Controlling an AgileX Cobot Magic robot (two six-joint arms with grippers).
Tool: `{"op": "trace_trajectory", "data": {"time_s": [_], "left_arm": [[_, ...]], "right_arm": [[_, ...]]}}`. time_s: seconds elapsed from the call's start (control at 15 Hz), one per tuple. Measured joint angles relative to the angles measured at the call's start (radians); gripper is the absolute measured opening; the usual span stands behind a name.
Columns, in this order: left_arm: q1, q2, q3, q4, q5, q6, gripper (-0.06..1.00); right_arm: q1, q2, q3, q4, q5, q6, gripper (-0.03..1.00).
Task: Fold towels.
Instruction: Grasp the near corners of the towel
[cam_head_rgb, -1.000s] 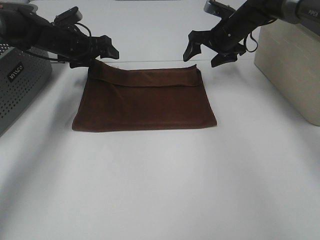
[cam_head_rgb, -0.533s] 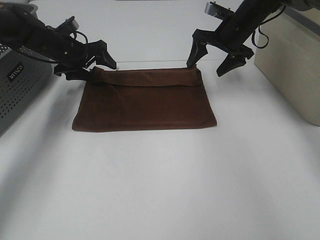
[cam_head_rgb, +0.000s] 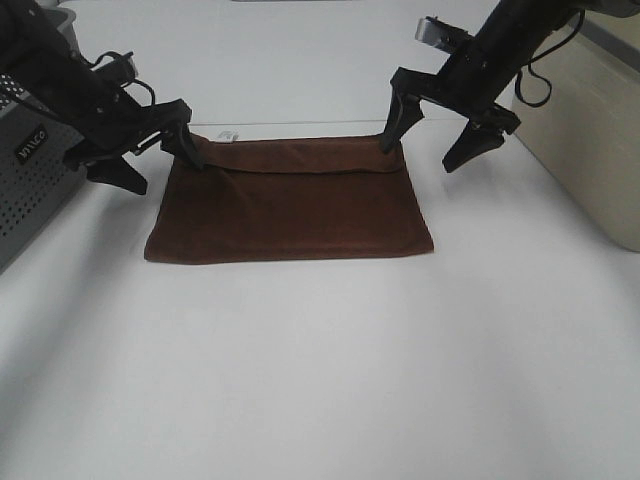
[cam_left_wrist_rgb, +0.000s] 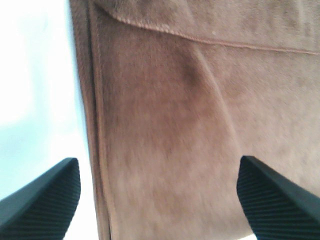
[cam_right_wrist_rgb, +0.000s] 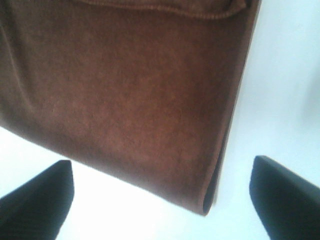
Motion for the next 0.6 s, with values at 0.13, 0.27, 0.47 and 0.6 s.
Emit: {"op": "trace_trajectory", "data": {"time_s": [0.13, 0.27, 0.47, 0.6], "left_arm": [[0.0, -0.085, 0.12, 0.003, -0.044, -0.003, 0.8], [0.0, -0.128, 0.239, 0.006, -0.088, -0.003, 0.8], [-0.013, -0.129, 0.343, 0.01, -0.161, -0.003, 0.8], [-0.041, -0.129, 0.347, 0.01, -0.199, 0.008, 0.8]], "right_arm": [[0.0, -0.059, 0.139, 0.035, 0.002, -0.023, 0.89], [0.0, -0.105, 0.268, 0.07, -0.034, -0.054, 0.89], [0.002, -0.132, 0.425, 0.11, -0.149, -0.136, 0.89], [0.004, -0.132, 0.476, 0.111, -0.197, -0.149, 0.88]]}}
